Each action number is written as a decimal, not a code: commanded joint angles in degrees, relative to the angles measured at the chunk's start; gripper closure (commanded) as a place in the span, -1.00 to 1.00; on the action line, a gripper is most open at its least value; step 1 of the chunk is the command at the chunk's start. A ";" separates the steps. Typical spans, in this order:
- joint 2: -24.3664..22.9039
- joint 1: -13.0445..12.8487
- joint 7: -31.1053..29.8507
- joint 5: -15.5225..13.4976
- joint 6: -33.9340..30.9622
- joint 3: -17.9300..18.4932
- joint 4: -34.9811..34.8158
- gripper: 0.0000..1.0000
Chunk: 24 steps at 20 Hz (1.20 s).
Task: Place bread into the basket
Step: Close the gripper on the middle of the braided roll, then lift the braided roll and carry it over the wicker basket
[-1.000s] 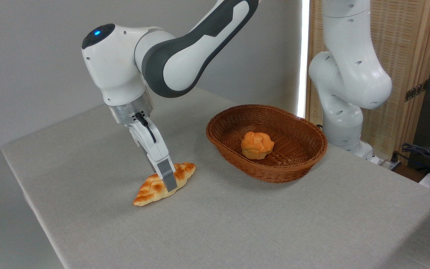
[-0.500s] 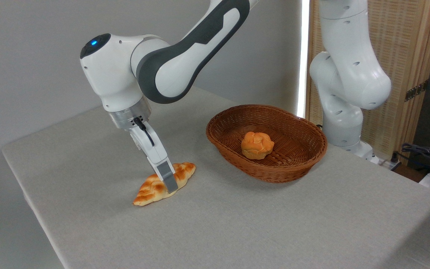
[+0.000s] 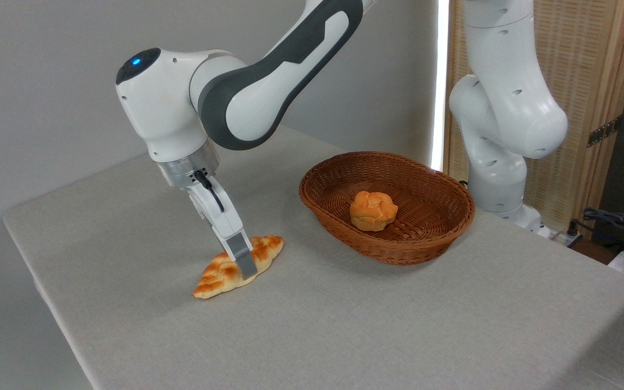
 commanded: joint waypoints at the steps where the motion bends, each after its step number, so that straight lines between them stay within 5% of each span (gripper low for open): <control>1: -0.11 -0.62 -0.20 0.31 0.59 0.52 0.10 0.19; 9: -7.04 -0.35 -1.25 -0.04 -0.90 0.61 0.63 0.14; 15: -15.21 -0.79 -1.61 -0.66 -13.72 0.17 -0.16 0.07; 21: -25.58 -1.49 -1.08 -0.83 -17.60 -0.01 -12.98 -0.12; 24: -26.03 -3.34 -1.08 -0.92 -20.32 0.08 -15.97 -0.13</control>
